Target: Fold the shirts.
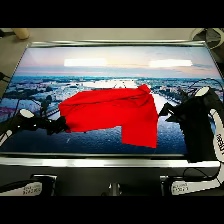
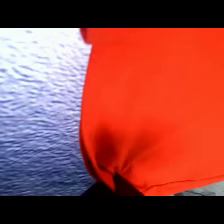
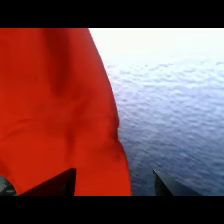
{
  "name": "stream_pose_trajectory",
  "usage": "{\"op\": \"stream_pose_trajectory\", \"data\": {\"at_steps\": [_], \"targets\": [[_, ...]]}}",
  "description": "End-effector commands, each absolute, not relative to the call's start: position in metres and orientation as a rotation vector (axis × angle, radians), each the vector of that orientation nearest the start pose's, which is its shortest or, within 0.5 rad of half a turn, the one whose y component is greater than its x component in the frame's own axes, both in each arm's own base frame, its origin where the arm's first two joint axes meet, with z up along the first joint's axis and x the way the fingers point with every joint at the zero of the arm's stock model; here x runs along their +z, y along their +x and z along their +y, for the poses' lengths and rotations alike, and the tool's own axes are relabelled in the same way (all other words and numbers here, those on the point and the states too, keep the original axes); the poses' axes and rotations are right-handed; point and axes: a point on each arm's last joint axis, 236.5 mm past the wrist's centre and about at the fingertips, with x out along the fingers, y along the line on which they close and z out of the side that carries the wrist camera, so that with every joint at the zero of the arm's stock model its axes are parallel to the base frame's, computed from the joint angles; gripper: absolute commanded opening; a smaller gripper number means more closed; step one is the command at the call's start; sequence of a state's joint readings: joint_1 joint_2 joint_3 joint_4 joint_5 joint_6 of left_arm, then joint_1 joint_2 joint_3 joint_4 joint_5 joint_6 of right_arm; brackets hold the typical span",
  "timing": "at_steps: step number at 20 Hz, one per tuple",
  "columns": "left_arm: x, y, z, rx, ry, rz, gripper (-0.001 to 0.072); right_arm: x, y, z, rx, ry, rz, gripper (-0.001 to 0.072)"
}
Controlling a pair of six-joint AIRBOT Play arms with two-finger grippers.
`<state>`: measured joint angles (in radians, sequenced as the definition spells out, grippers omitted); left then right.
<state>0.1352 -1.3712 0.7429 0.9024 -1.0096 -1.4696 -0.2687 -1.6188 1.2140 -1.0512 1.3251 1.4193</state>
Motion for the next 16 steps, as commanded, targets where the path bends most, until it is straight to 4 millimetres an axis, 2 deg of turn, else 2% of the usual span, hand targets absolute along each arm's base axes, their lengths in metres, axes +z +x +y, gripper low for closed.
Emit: {"op": "stream_pose_trajectory", "data": {"at_steps": [1,4,5,6,7,8,9,10,11,12,13,14,15,16], "targets": [[-0.094,0.314,-0.087,-0.145,-0.753,1.463,0.0023,-0.085,0.392,0.022,0.206,0.673,1.484,0.0486],[-0.084,0.317,-0.087,-0.154,-0.745,1.433,0.0024,-0.104,0.394,0.041,0.233,0.666,1.512,0.0479],[-0.081,0.318,-0.087,-0.157,-0.743,1.424,0.0023,-0.11,0.399,0.047,0.246,0.625,1.497,0.031],[-0.078,0.319,-0.087,-0.16,-0.74,1.414,0.0024,-0.112,0.407,0.049,0.228,0.602,1.469,0.0098],[-0.071,0.321,-0.086,-0.163,-0.734,1.392,0.0023,-0.108,0.415,0.049,0.21,0.613,1.446,0.0015],[-0.06,0.328,-0.084,-0.183,-0.709,1.352,0.0022,-0.097,0.421,0.049,0.218,0.609,1.423,0.0014],[-0.037,0.34,-0.081,-0.213,-0.668,1.278,0.0021,-0.076,0.427,0.048,0.255,0.578,1.391,0.0014],[-0.005,0.355,-0.076,-0.235,-0.623,1.182,0.0021,-0.046,0.432,0.047,0.302,0.53,1.349,0.0013],[0.046,0.373,-0.07,-0.257,-0.563,1.041,0.0021,-0.002,0.439,0.046,0.34,0.478,1.271,0.0013],[0.109,0.388,-0.064,-0.278,-0.494,0.874,0.0021,0.057,0.445,0.044,0.36,0.425,1.151,0.0013],[0.194,0.393,-0.059,-0.294,-0.426,0.661,0.0021,0.125,0.446,0.042,0.366,0.365,0.997,0.0013],[0.292,0.383,-0.053,-0.294,-0.363,0.414,0.0021,0.208,0.437,0.037,0.351,0.284,0.795,0.0013],[0.382,0.357,-0.047,-0.282,-0.305,0.179,0.0021,0.286,0.415,0.034,0.317,0.19,0.595,0.0014],[0.462,0.316,-0.04,-0.25,-0.237,-0.046,0.0022,0.369,0.38,0.025,0.241,0.084,0.358,0.0015]]}}
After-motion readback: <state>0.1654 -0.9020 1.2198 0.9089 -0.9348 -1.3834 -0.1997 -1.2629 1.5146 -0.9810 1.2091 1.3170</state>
